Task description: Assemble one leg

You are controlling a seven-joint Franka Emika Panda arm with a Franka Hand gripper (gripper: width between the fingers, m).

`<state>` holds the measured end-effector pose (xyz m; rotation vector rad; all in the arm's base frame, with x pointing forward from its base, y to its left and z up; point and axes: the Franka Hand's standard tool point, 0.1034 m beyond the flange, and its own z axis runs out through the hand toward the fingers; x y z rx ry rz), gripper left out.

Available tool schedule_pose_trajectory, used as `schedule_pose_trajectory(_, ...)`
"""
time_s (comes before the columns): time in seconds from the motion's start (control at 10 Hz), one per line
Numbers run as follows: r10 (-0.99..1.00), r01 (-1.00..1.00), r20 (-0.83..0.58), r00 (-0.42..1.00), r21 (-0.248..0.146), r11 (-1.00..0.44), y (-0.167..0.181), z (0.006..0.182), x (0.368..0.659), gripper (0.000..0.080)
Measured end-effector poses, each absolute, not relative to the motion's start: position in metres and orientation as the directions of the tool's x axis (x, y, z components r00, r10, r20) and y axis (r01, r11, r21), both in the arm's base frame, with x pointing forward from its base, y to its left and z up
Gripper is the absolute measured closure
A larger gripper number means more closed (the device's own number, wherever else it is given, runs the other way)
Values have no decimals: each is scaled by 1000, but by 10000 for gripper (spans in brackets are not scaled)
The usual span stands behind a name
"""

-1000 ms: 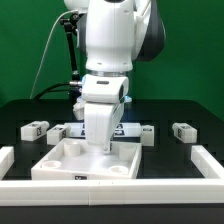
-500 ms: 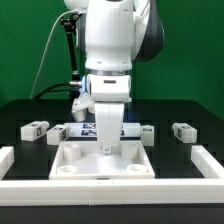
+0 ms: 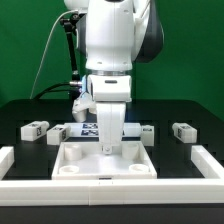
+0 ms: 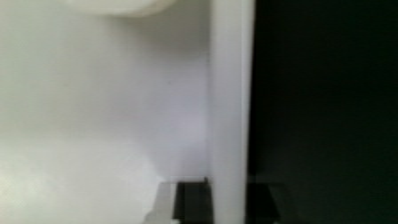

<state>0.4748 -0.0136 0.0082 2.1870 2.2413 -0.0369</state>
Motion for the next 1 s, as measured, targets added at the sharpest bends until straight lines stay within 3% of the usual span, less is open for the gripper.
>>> schedule_pose_trajectory(0.6, 999, 999, -14, -49, 4, 49, 63, 8, 482, 742)
schedule_pose_trajectory(1.0, 1000, 1000, -17, -2, 2, 2, 76, 8, 491, 742)
